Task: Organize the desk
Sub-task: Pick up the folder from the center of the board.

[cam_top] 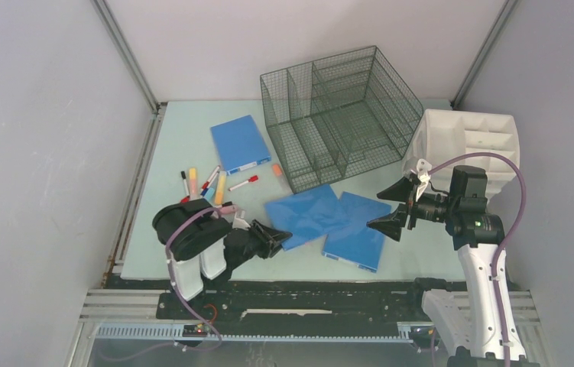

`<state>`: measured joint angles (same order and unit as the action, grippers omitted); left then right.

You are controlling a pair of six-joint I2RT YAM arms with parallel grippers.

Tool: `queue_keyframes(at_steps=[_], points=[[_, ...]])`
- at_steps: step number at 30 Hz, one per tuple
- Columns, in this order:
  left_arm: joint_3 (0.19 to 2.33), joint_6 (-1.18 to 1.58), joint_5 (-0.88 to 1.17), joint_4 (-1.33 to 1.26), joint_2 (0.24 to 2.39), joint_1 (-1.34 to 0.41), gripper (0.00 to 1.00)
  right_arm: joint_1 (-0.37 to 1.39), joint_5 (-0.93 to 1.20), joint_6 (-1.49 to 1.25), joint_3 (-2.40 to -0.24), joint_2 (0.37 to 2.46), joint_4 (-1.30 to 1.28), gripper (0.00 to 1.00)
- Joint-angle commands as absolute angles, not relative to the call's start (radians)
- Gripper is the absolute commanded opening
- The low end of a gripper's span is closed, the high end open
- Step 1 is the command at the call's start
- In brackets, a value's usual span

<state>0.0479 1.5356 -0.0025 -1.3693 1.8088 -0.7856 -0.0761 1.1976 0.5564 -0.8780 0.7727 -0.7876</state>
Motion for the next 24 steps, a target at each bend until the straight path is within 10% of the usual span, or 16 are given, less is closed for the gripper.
queue_keyframes(at_steps=[1, 14, 24], points=[[0.042, 1.577, 0.016, -1.519, 1.880, -0.805, 0.36, -0.068, 1.203, 0.578, -0.879, 0.762, -0.783, 1.00], [-0.032, 1.493, -0.008, -1.511, 1.666, -0.808, 0.02, -0.068, 1.206, 0.580, -0.879, 0.762, -0.787, 1.00], [-0.012, 1.349, 0.046, -1.290, 1.386, -0.811, 0.00, -0.068, 1.214, 0.581, -0.879, 0.761, -0.788, 1.00]])
